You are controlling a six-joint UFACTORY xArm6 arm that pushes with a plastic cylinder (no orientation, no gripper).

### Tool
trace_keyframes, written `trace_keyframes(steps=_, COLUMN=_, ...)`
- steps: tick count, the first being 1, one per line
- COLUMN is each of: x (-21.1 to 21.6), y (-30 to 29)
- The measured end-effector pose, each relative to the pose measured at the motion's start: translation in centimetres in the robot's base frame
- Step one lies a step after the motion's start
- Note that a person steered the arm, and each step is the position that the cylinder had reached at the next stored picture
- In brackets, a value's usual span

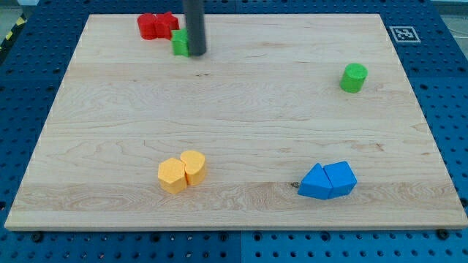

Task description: Move the green star into the red blocks

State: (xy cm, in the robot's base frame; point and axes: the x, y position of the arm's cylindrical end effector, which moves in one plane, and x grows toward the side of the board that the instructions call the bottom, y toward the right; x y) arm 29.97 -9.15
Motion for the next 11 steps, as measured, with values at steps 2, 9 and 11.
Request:
trace_keyframes(steps=2, x=0.0, y=1.2)
trace_keyframes(steps=9, x=0.1, y=-8.2)
trace_keyframes(steps=11, x=2.9, y=-2.3)
